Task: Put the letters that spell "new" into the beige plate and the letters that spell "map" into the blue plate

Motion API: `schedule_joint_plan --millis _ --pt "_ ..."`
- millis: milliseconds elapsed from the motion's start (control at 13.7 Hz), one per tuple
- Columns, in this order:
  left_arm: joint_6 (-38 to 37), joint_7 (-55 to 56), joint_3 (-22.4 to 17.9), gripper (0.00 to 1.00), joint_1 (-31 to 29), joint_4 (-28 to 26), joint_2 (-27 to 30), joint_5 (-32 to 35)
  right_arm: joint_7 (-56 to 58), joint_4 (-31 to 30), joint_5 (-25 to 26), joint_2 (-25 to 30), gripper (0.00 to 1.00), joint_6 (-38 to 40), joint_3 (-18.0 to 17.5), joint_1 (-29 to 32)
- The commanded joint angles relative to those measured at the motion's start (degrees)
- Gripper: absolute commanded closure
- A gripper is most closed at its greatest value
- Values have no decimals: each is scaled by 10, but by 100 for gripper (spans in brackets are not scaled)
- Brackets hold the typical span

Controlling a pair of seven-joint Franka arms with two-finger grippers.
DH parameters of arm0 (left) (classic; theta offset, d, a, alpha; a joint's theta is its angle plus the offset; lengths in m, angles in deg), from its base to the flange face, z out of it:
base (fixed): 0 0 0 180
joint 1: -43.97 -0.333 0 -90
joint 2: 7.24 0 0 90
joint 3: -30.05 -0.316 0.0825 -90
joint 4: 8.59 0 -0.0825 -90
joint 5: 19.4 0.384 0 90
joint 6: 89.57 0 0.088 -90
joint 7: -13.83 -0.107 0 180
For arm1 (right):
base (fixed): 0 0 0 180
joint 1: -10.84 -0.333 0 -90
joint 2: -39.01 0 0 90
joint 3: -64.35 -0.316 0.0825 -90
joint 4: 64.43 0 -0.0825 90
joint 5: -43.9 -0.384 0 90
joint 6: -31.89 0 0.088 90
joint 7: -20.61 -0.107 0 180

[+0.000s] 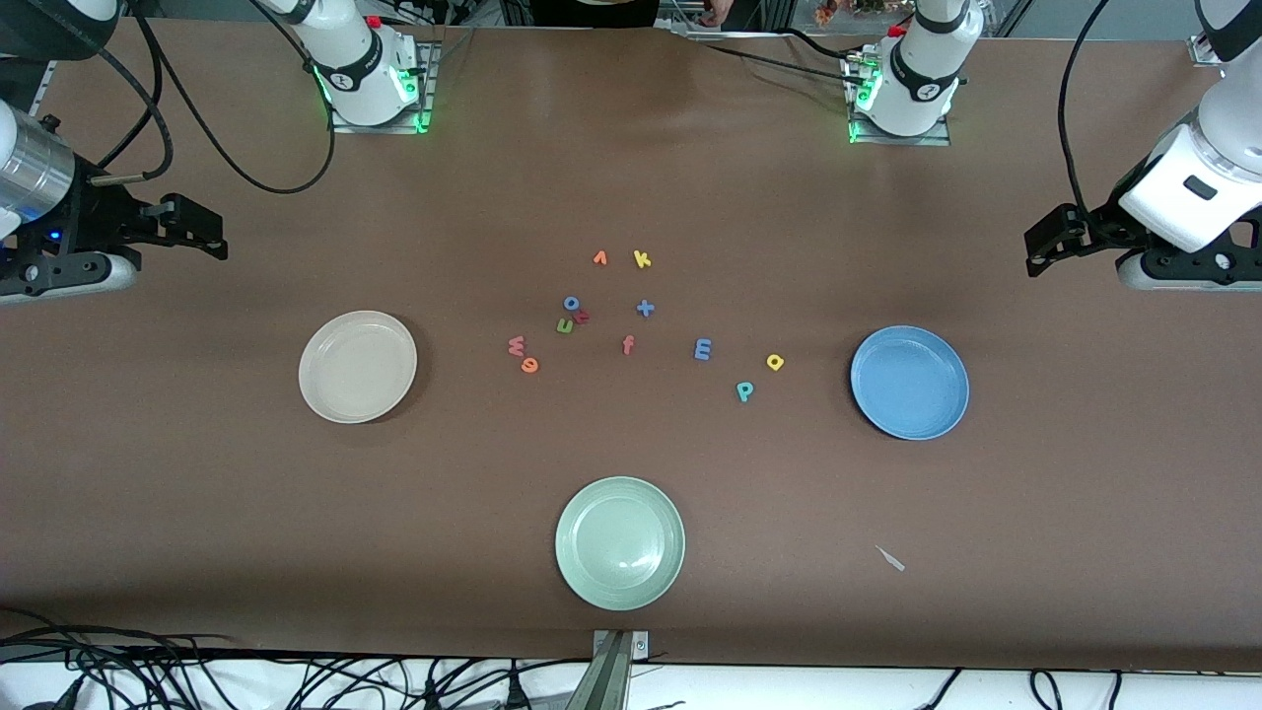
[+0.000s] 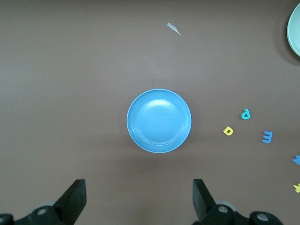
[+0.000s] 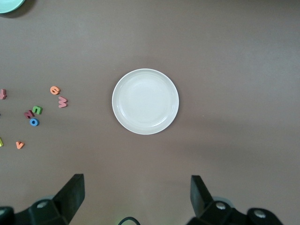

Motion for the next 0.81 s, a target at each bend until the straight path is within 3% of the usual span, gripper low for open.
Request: schedule_joint_plan --millis 0,732 --pt "-12 -8 1 0 -3 12 -1 -6 -11 0 8 6 0 14 -3 0" --pt "-12 -9 1 0 -3 12 -1 -6 -3 1 13 4 0 12 -1 1"
